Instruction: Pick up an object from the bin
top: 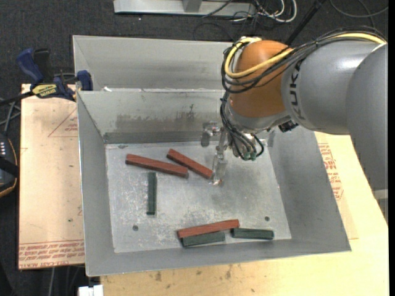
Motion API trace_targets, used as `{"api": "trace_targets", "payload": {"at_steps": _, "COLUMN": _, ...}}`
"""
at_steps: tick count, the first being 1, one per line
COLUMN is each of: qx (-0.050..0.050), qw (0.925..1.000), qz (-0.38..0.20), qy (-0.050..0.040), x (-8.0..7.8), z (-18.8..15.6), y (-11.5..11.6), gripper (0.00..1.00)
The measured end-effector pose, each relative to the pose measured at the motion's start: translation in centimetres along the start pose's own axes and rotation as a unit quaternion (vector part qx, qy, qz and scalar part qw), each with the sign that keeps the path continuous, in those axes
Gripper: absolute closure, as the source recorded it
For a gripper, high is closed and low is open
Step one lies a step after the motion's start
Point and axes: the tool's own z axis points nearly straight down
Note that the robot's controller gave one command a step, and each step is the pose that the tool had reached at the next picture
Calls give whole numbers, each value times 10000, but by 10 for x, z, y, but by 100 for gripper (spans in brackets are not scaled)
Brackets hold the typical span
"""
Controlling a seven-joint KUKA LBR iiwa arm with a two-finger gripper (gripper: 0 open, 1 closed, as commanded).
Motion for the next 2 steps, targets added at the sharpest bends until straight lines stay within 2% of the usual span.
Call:
{"api": "trace_targets", "payload": {"at_steps": 1, "qx": 1, "qw": 9999, "qz": 106, "qy": 34, "x": 3, "z": 58, "y": -1, "gripper": 0}}
{"api": "trace_targets", "payload": {"at_steps": 2, "qx": 2, "qw": 9977, "qz": 677, "qy": 23, "x": 7, "z": 25, "y": 12, "gripper": 0}}
